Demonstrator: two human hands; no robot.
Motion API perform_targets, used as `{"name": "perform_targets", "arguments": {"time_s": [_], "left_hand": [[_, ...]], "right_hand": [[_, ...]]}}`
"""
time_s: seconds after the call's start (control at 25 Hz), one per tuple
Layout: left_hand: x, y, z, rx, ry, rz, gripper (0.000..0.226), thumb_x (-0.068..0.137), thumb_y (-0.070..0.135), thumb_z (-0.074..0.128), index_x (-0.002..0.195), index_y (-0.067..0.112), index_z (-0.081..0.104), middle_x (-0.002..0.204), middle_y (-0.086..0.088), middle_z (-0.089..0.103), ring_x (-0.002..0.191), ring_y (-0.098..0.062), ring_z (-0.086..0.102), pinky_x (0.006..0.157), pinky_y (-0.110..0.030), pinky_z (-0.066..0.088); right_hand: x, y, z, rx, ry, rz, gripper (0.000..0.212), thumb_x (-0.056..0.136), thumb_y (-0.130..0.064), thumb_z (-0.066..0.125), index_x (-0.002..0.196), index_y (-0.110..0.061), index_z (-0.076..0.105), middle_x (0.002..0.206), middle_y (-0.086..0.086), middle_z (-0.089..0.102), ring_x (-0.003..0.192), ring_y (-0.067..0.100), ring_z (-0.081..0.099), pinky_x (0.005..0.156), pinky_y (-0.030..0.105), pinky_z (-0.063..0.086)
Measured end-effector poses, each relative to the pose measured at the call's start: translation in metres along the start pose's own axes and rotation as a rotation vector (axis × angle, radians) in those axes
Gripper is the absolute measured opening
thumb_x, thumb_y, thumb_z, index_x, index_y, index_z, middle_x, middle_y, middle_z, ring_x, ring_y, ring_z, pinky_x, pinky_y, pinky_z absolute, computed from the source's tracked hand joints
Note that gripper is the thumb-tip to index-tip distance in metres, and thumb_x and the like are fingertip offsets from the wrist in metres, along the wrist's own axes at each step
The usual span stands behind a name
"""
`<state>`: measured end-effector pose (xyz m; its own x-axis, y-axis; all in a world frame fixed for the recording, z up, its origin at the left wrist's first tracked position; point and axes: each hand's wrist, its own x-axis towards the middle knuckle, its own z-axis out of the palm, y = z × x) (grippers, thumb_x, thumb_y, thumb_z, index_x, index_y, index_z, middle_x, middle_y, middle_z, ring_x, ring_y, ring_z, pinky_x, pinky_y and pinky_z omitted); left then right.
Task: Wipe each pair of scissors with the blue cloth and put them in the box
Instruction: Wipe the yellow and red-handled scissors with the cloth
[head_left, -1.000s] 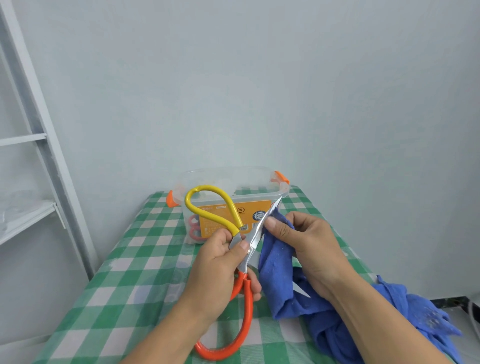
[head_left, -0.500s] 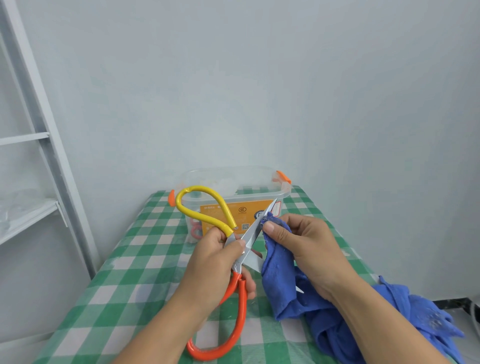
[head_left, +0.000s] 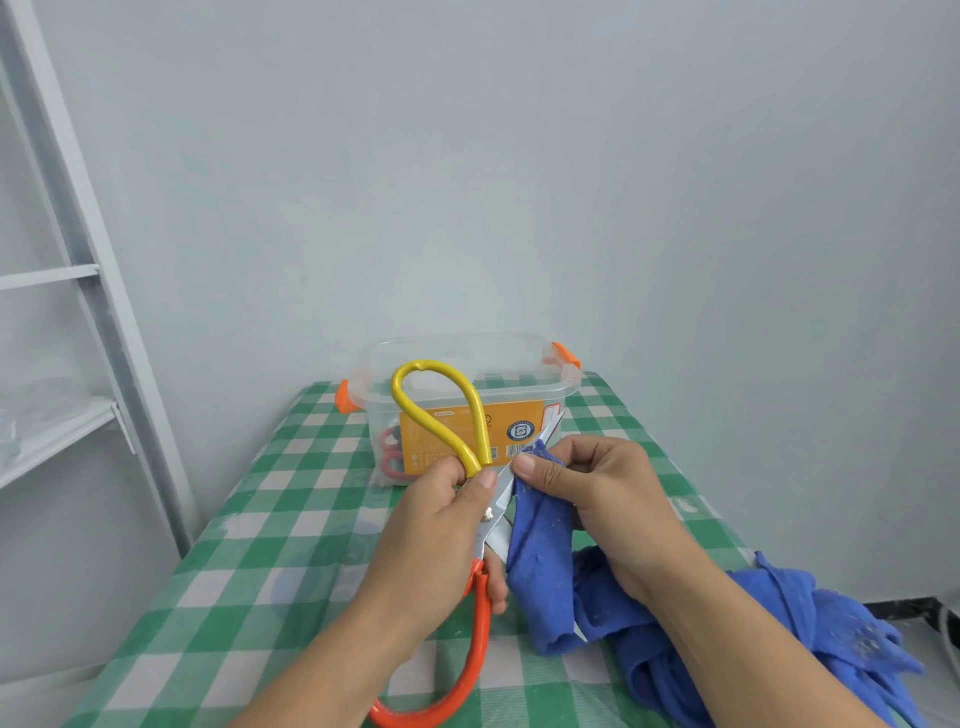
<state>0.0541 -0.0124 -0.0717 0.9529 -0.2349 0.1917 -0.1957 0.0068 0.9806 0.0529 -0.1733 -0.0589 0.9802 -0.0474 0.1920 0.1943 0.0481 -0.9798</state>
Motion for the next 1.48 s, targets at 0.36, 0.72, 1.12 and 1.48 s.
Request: {"name": "perform_targets", "arguments": {"time_s": [0.36, 0.72, 1.12, 1.48], "left_hand": [[-0.002, 0.000, 0.002, 0.151, -0.005, 0.065, 0.022, 0.106, 0.023, 0.046, 0.084, 0.022, 0.049, 0.053, -0.001, 0.052, 0.040, -0.032, 0.055, 0.046, -0.039, 0.049], [-0.002, -0.001, 0.004, 0.101, -0.013, 0.061, 0.018, 0.105, 0.021, 0.047, 0.089, 0.012, 0.048, 0.044, -0.008, 0.045, 0.038, -0.029, 0.052, 0.043, -0.033, 0.046], [0.001, -0.004, 0.001, 0.019, 0.030, 0.035, 0.021, 0.104, 0.021, 0.049, 0.098, 0.002, 0.049, 0.044, -0.013, 0.047, 0.036, -0.029, 0.052, 0.046, -0.039, 0.048], [0.004, -0.001, -0.006, 0.046, 0.091, 0.035, 0.024, 0.103, 0.023, 0.052, 0.101, -0.001, 0.050, 0.053, -0.019, 0.049, 0.038, -0.032, 0.055, 0.043, -0.038, 0.049]], "right_hand": [[0.002, 0.002, -0.003, 0.046, 0.164, -0.069, 0.024, 0.075, -0.014, 0.085, 0.060, -0.013, 0.067, 0.063, 0.012, 0.067, 0.054, 0.018, 0.055, 0.055, 0.027, 0.044], [0.005, 0.002, -0.009, 0.098, 0.177, -0.150, 0.026, 0.063, -0.035, 0.084, 0.063, -0.014, 0.068, 0.067, 0.011, 0.066, 0.061, 0.019, 0.056, 0.059, 0.027, 0.044], [0.002, 0.000, -0.013, 0.192, 0.060, -0.147, 0.015, 0.075, -0.023, 0.076, 0.065, -0.015, 0.070, 0.068, 0.006, 0.068, 0.060, 0.017, 0.060, 0.058, 0.024, 0.047], [0.000, 0.002, -0.007, 0.230, -0.149, -0.036, 0.018, 0.087, -0.024, 0.066, 0.080, -0.008, 0.062, 0.069, 0.008, 0.061, 0.058, 0.018, 0.057, 0.056, 0.028, 0.051]]}}
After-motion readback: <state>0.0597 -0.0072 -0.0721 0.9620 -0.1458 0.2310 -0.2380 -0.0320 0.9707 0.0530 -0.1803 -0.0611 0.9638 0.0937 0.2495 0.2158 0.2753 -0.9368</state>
